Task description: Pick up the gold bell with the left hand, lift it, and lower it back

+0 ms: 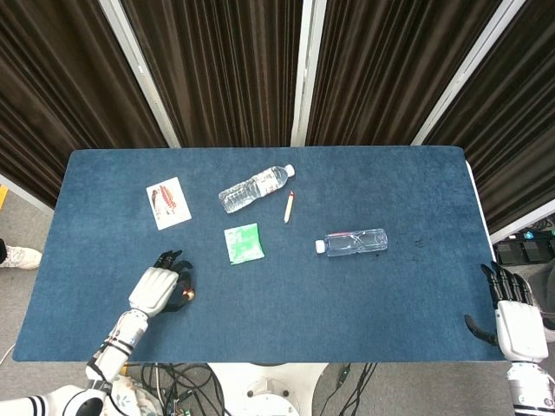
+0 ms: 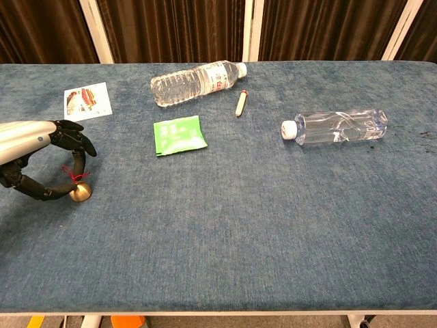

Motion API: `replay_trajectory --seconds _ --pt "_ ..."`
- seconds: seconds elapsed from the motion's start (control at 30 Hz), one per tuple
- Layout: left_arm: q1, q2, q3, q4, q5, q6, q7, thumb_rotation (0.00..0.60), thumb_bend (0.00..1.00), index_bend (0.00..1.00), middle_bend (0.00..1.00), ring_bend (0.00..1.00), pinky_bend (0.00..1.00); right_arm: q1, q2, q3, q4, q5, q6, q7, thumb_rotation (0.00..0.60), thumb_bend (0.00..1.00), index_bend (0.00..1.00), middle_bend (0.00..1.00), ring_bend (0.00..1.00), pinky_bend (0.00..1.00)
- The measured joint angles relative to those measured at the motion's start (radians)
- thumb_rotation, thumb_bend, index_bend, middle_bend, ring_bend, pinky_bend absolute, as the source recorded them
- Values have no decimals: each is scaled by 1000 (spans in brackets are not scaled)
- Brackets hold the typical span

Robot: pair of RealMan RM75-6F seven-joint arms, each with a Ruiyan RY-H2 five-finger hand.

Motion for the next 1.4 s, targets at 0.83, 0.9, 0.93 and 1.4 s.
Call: replay_trajectory --seconds 0.83,0.9,0.93,1.4 --pt "1 55 -21 -64 -1 30 -14 600 410 615 281 31 43 1 -3 0 4 -1 -2 4 600 166 0 0 0 0" --pt "3 77 -35 -72 -3 47 -17 600 409 623 288 40 47 1 -3 0 4 -1 -1 3 600 167 0 0 0 0" --pt "4 83 -42 -73 -5 57 -17 600 409 628 292 44 49 1 -3 0 3 -1 -1 3 600 167 0 0 0 0" --pt "25 235 -168 -107 -80 120 -177 600 416 665 323 69 72 5 1 2 -16 -12 5 -15 600 166 0 0 0 0"
